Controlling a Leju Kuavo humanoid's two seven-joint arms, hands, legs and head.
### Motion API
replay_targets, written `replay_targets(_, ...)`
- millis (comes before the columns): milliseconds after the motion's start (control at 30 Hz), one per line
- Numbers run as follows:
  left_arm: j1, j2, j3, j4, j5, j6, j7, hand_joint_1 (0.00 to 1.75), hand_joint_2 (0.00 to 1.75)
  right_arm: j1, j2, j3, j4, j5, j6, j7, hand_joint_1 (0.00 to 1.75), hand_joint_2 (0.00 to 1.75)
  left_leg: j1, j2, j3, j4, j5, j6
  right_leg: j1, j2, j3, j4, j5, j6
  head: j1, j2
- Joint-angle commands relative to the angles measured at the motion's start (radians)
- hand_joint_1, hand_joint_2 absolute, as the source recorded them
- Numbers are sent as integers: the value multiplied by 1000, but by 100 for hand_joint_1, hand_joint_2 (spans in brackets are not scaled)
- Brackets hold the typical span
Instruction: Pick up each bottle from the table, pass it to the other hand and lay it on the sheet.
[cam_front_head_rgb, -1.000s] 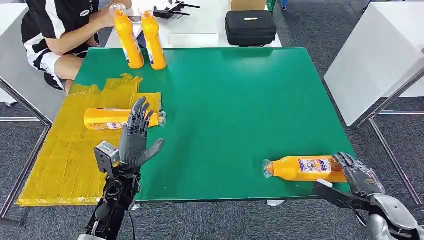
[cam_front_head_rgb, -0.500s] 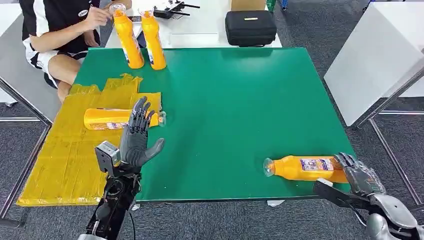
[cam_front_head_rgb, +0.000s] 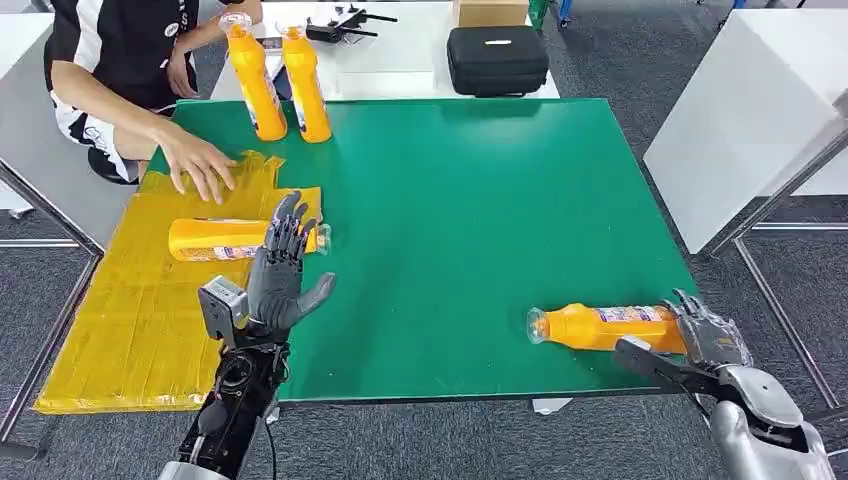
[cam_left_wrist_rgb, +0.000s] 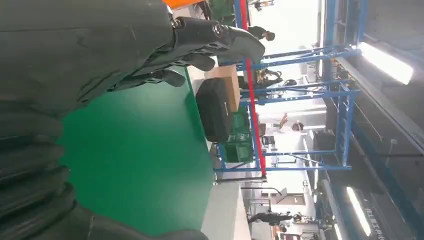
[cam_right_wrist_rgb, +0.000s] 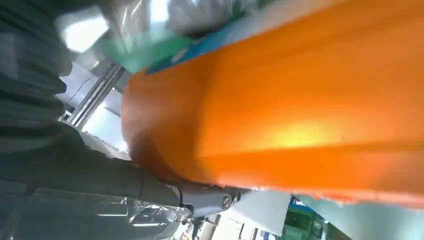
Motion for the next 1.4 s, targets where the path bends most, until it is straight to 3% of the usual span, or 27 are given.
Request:
replay_targets(33,-36,9,-20,82,8,7,7,0,175,-24,77,78,179,41,-6,44,96,175,2,0,6,-2,-1,-3,2,0,8,-3,-1,-1,0,0)
replay_targets(167,-33,8,-20,80,10,9,10,0,175,-25,90,88,195,54,-9,54,134,175,2,0,9,-1,-2,-2,2,3,9,-2,0,-1,0,0)
replay_targets(200,-19,9,-17,60,14,13,11,0,175,-16,104,93,192,68,-23,52,171,175,3,0,11,-2,-2,-3,2,2,12,-4,0,-1,0,0)
replay_targets(233,-9,10,-15,44,17,14,14,0,175,-10,112,95,187,72,-26,55,175,175,3,0,11,-1,-2,-3,2,3,11,-3,0,-1,0,0)
replay_targets(1033,12,12,-4,23,20,20,22,0,175,9,131,77,141,100,-59,53,175,175,4,3,15,-1,-6,-6,4,5,15,-2,-1,-1,0,0)
replay_targets(1233,58,13,-10,-30,8,6,26,0,175,17,263,-6,-31,57,-319,-7,175,175,3,5,14,-1,-6,-6,4,7,13,-1,-1,-1,0,0)
replay_targets(1400,50,8,-58,-59,-27,-3,71,0,175,-16,386,-13,-87,-129,-502,-84,175,175,3,7,11,0,-5,-6,3,9,9,1,-1,-1,-1,0)
